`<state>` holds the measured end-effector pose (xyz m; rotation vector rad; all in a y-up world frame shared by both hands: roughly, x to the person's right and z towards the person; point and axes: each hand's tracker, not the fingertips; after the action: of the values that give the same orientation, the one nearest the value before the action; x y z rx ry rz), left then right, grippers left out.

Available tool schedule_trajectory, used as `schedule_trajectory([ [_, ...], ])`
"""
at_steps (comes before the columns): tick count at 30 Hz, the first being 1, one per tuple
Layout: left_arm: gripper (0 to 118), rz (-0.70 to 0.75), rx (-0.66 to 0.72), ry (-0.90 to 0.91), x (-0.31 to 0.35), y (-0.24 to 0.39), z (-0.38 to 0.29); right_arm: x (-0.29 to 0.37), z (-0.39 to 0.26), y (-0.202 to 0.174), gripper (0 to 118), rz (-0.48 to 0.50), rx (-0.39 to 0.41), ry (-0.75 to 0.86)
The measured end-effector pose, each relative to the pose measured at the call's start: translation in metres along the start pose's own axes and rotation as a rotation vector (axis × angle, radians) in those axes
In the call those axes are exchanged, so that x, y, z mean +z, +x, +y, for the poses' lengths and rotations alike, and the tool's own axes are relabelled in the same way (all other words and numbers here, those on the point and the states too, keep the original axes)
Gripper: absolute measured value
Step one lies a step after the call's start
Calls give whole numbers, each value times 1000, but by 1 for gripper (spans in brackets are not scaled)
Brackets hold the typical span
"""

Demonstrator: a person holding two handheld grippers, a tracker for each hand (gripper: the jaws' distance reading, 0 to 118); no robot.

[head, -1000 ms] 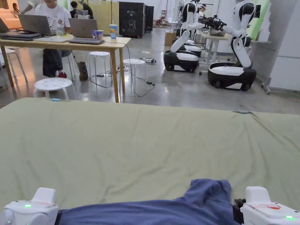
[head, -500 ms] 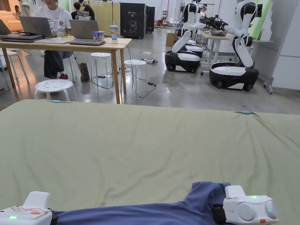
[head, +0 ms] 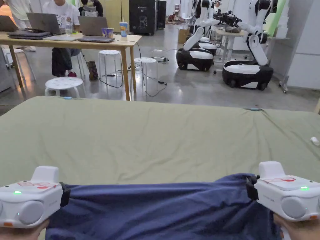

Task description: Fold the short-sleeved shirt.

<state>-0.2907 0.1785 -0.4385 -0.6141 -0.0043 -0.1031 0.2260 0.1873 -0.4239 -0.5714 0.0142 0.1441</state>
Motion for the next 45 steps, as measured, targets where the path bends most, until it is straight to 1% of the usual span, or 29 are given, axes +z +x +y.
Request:
schedule_trajectory([
  [4,1,-44,-2,31,53,-3,-23,68,-32,0,4,-4,8,34],
  [7,1,-58,-8,31,80,-3,-51,93,-69,0,5,-8,15,22],
  [10,1,-88,-20,-44,86,-2,-90,97,-113,-4,5,-8,17,-50],
  [13,1,-77,-25,-139,75,3,-125,91,-147,-6,5,-6,-15,-135],
  [14,1,-77,-18,-144,72,4,-131,89,-153,-7,5,-5,-18,-152],
  [16,1,-65,-8,-141,70,7,-138,87,-159,-8,5,-9,-17,-151],
  [18,3,-48,11,-96,78,10,-133,92,-153,-5,7,6,-33,-108],
  [19,11,-34,-6,-62,85,14,-125,97,-146,-7,14,3,-35,-88],
  [21,66,6,-56,10,100,24,-109,114,-127,-13,69,-17,-29,-49],
  [22,88,12,-63,60,109,32,-98,121,-117,-18,88,-12,-22,-21],
  [23,106,11,-59,103,115,39,-89,126,-109,-25,100,-2,-31,17],
  [24,109,-3,-56,155,122,49,-80,132,-101,-33,101,2,-57,68],
  [26,108,-43,-49,223,130,72,-64,134,-88,-48,101,28,-90,141],
  [29,108,-80,-21,287,127,97,-56,134,-75,-79,100,19,-74,226],
  [30,106,-72,-12,311,127,105,-57,134,-73,-88,97,9,-73,251],
  [31,102,-65,-7,313,125,113,-58,134,-72,-96,90,10,-65,272],
  [32,88,-72,0,319,125,119,-60,135,-71,-103,73,6,-56,292],
  [33,73,-77,10,326,126,123,-63,132,-72,-109,53,-5,-53,310],
  [34,43,-84,17,324,126,127,-66,130,-73,-114,31,-4,-44,312],
  [35,0,-91,16,313,128,131,-68,129,-74,-119,9,-5,-41,310],
  [36,0,-101,-1,293,126,133,-69,128,-75,-123,0,-11,-41,307],
  [37,0,-87,-18,274,124,135,-71,134,-71,-128,0,-11,-41,303],
  [41,0,-98,-7,276,127,125,-71,131,-78,-133,0,4,-53,296],
  [45,0,-49,52,271,128,86,-81,129,-82,-138,0,2,-66,290],
])
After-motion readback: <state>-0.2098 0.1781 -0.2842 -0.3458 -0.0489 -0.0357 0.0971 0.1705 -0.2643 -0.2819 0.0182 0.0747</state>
